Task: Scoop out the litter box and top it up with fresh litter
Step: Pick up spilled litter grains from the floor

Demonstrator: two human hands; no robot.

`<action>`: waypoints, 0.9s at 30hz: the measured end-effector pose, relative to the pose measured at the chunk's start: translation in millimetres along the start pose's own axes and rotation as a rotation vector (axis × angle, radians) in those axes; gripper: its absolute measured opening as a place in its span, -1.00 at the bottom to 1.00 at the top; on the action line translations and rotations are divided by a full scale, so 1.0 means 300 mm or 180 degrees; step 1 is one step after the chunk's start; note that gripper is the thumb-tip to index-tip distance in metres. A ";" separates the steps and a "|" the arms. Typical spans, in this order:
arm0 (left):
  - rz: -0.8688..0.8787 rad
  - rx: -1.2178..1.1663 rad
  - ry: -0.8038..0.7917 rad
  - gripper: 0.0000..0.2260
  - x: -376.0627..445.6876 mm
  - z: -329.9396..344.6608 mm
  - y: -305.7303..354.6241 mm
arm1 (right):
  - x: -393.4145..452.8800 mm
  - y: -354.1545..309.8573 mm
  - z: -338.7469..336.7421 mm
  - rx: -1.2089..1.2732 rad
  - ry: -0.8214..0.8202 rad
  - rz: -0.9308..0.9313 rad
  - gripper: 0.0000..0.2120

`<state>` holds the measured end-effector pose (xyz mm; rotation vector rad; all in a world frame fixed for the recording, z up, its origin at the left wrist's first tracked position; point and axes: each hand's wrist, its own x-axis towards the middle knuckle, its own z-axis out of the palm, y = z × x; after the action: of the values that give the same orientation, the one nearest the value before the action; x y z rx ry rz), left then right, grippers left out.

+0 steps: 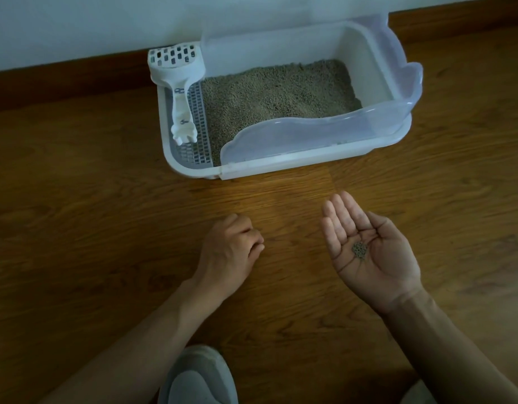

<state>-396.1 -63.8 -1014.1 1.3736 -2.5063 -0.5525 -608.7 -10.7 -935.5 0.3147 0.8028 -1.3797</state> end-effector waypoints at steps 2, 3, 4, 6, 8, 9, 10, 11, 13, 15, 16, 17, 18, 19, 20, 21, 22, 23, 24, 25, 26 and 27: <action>0.0135 0.0192 0.0017 -0.94 0.008 0.007 0.005 | -0.002 -0.005 -0.004 -0.0006 -0.0003 0.0005 -0.59; 0.0198 0.0311 0.0005 -0.94 0.010 0.013 0.006 | -0.002 -0.008 -0.007 -0.0001 -0.0003 0.0001 -0.59; 0.0243 0.0426 -0.0022 -0.94 0.011 0.019 0.006 | -0.002 -0.013 -0.008 0.0010 -0.0005 -0.0006 -0.59; 0.0213 0.0536 -0.0065 -0.95 0.008 0.025 0.005 | -0.002 -0.023 -0.010 0.0049 -0.0012 -0.0031 -0.59; 0.0030 0.0344 -0.0029 -0.96 0.003 0.013 0.013 | -0.003 -0.032 -0.010 0.0081 -0.0035 -0.0064 -0.59; -0.0068 0.0155 0.0046 -0.95 0.002 -0.002 0.026 | -0.003 -0.036 -0.011 0.0089 -0.0055 -0.0079 -0.59; -0.0133 -0.0050 0.0151 -0.93 0.003 -0.022 0.043 | -0.003 -0.039 -0.011 0.0098 -0.0077 -0.0086 -0.59; -0.0142 -0.0238 0.0289 -0.90 0.008 -0.045 0.067 | -0.001 -0.041 -0.012 0.0111 -0.0082 -0.0089 -0.59; 0.0005 -0.0514 0.0612 -0.84 0.027 -0.094 0.129 | 0.004 -0.040 -0.012 0.0121 -0.0098 -0.0085 -0.59; 0.0281 -0.0638 0.0801 -0.82 0.055 -0.143 0.207 | 0.010 -0.036 -0.007 0.0118 -0.0145 -0.0069 -0.57; 0.0446 -0.0637 0.0836 -0.82 0.071 -0.167 0.248 | 0.014 -0.036 -0.004 0.0119 -0.0183 -0.0054 -0.57; 0.0617 -0.0608 0.0841 -0.82 0.088 -0.186 0.286 | 0.017 -0.037 0.000 0.0110 -0.0220 -0.0037 -0.57; 0.0778 -0.0570 0.0827 -0.83 0.104 -0.203 0.321 | 0.021 -0.039 0.004 0.0087 -0.0240 -0.0022 -0.58; 0.0927 -0.0526 0.0812 -0.85 0.120 -0.214 0.351 | 0.024 -0.043 0.006 0.0061 -0.0265 -0.0008 -0.59; 0.1056 -0.0467 0.0815 -0.87 0.137 -0.220 0.376 | 0.028 -0.050 0.005 0.0039 -0.0298 0.0013 -0.59; 0.1160 -0.0393 0.0838 -0.88 0.152 -0.223 0.397 | 0.032 -0.059 0.005 0.0045 -0.0327 0.0058 -0.56; 0.1242 -0.0318 0.0870 -0.88 0.166 -0.222 0.413 | 0.035 -0.070 0.006 0.0071 -0.0350 0.0102 -0.54; 0.1298 -0.0250 0.0912 -0.88 0.176 -0.220 0.424 | 0.037 -0.082 0.009 0.0103 -0.0359 0.0122 -0.52; 0.1331 -0.0190 0.0957 -0.87 0.186 -0.217 0.434 | 0.035 -0.094 0.016 0.0134 -0.0385 0.0097 -0.53; 0.1345 -0.0137 0.1001 -0.87 0.192 -0.215 0.442 | 0.031 -0.108 0.023 0.0180 -0.0413 0.0045 -0.55; 0.1344 -0.0103 0.1031 -0.87 0.197 -0.216 0.449 | 0.025 -0.121 0.032 0.0245 -0.0454 -0.0028 -0.57; 0.1336 -0.0090 0.1046 -0.87 0.199 -0.216 0.456 | 0.018 -0.133 0.039 0.0315 -0.0495 -0.0097 -0.58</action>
<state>-507.4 -61.2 -895.5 0.8083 -2.3966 -0.2497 -642.8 -30.2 -920.9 0.2691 0.6146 -1.4564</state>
